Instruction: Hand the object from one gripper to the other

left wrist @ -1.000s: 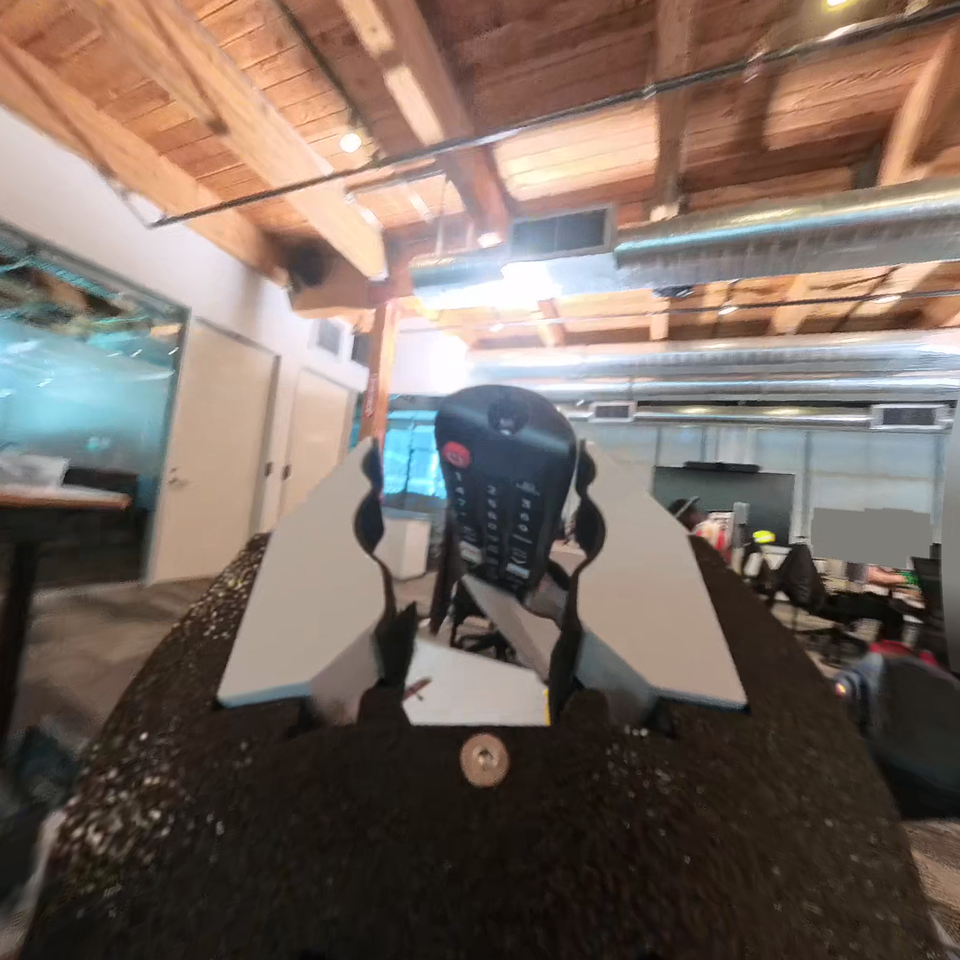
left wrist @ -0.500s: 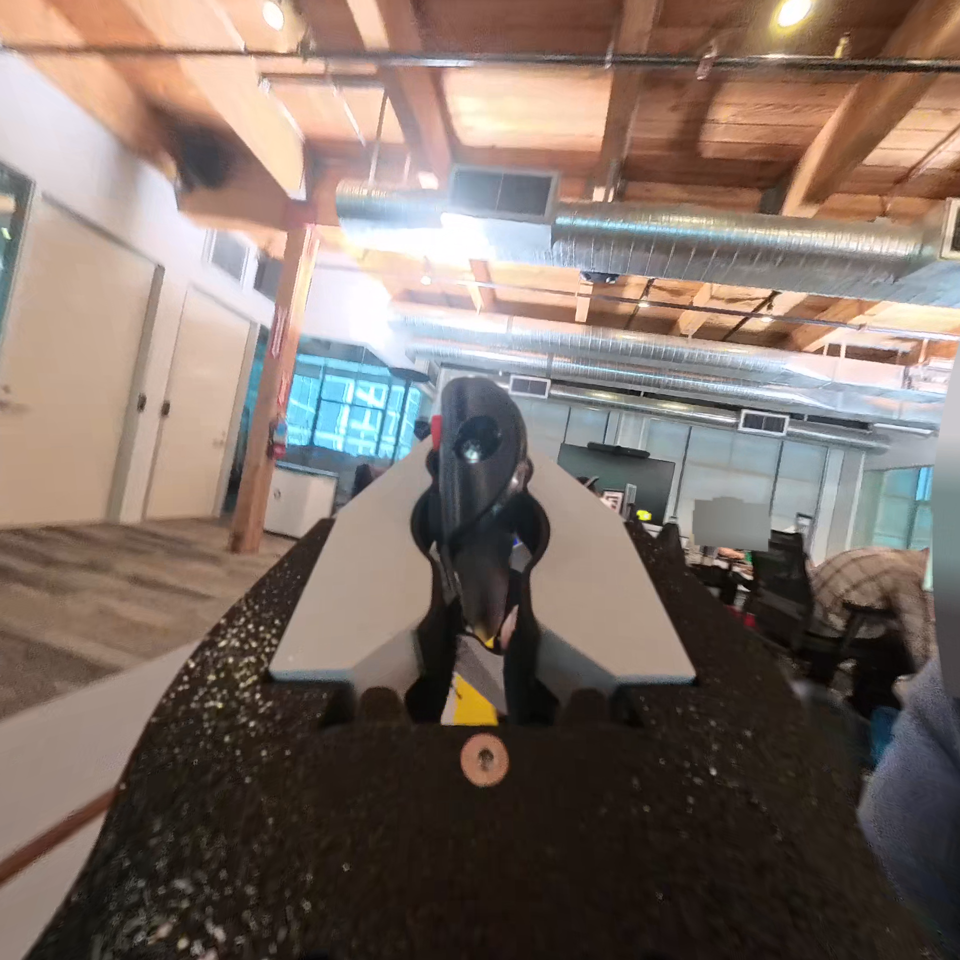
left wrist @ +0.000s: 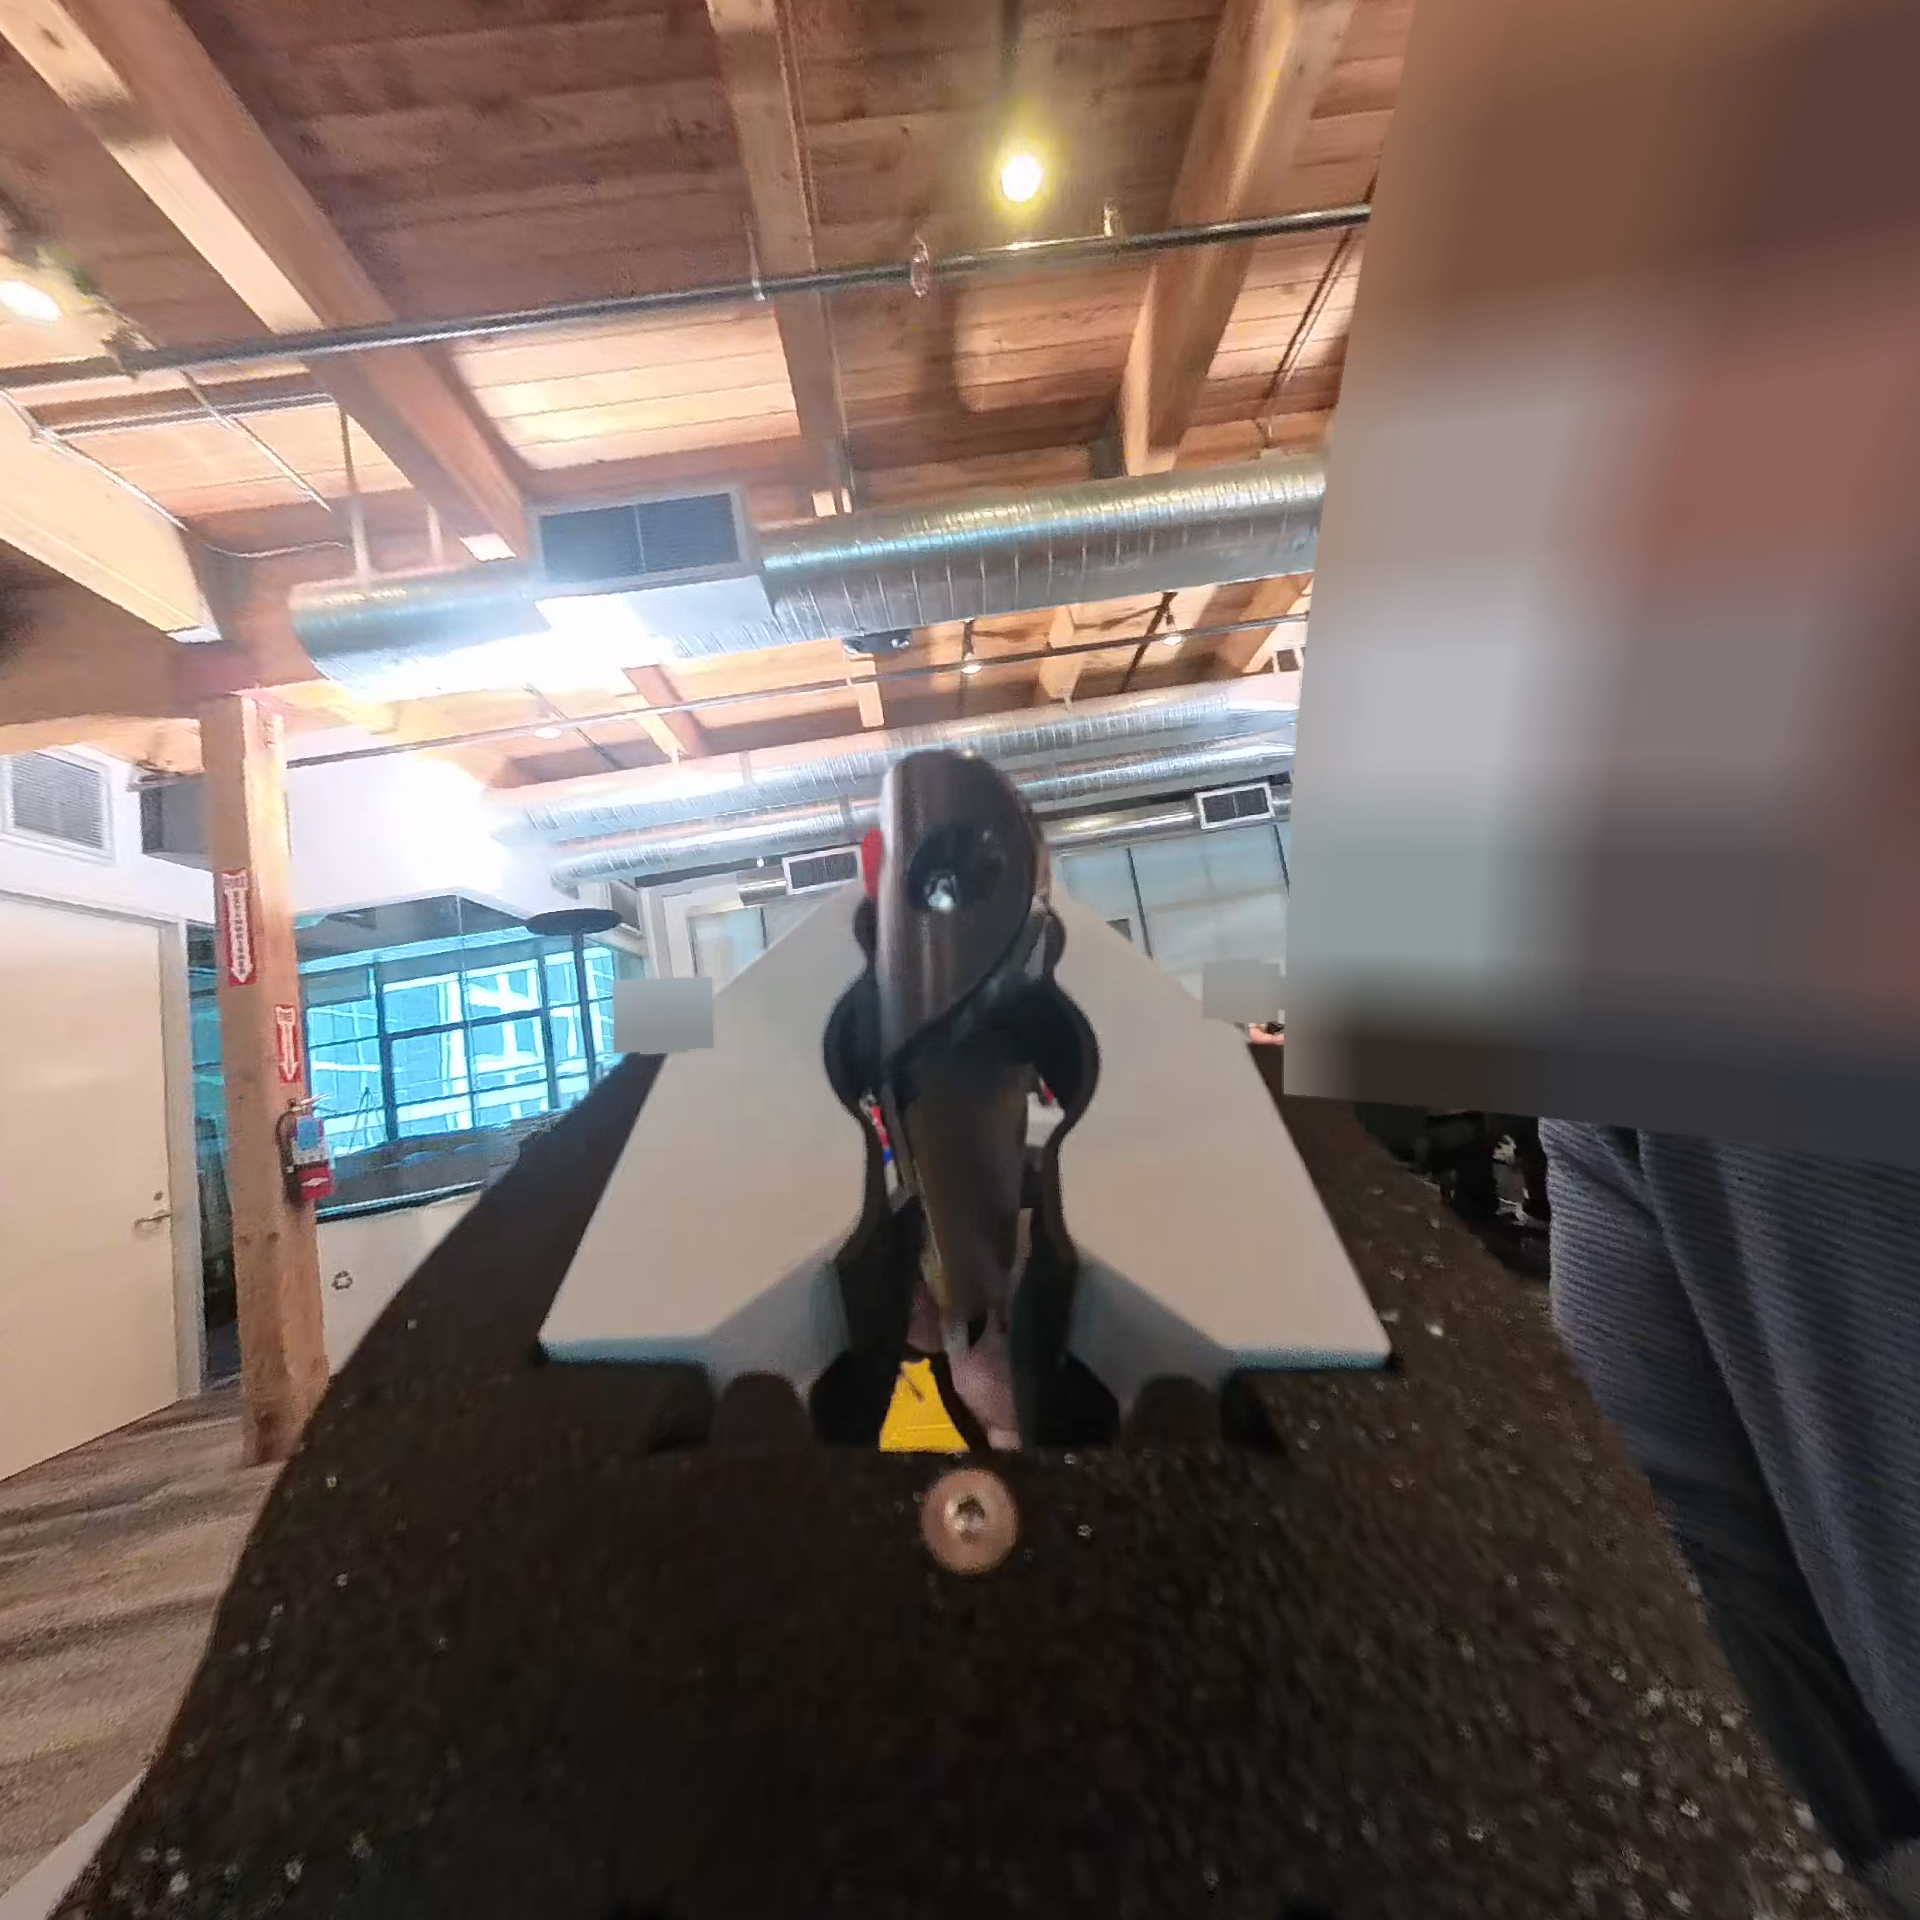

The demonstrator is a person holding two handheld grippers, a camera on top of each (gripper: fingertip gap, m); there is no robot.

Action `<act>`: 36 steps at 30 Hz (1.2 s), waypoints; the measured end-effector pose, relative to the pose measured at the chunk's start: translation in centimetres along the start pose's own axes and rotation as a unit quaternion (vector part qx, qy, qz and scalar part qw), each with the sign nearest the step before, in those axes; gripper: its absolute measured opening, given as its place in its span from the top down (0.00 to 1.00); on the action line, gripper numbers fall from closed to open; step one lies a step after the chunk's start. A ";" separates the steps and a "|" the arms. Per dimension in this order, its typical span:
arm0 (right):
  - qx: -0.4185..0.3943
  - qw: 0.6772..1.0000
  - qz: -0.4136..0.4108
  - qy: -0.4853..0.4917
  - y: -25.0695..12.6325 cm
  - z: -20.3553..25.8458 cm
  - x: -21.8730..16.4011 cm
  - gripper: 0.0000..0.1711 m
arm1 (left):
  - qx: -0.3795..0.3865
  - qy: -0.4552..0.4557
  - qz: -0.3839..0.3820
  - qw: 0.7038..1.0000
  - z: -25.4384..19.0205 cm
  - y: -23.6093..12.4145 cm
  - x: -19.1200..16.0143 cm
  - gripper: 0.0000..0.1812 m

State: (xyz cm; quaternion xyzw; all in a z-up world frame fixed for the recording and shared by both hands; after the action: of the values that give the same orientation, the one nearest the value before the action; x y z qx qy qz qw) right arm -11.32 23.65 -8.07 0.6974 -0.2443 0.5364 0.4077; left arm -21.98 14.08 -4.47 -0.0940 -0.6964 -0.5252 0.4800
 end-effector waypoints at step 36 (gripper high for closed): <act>-0.079 0.967 0.119 -0.210 3.3 0.3 -2.4 0.61 | 0.142 -0.129 0.128 0.973 4.4 -2.3 -1.8 0.84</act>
State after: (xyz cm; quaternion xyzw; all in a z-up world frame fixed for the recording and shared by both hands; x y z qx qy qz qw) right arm -14.46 21.33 -9.34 0.7260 -0.4475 0.4014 0.3340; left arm -25.01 17.36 -7.25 -0.1801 -0.8020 -0.3391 0.4575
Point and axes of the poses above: each gripper's, where its closed fingertips meet, y out along the fingers, x out of its top, z = x × y across the jaws, the point moved 6 cm from there along -y, back along the fingers, and after that the axes turned 12 degrees about -y, right-handed, at the moved point
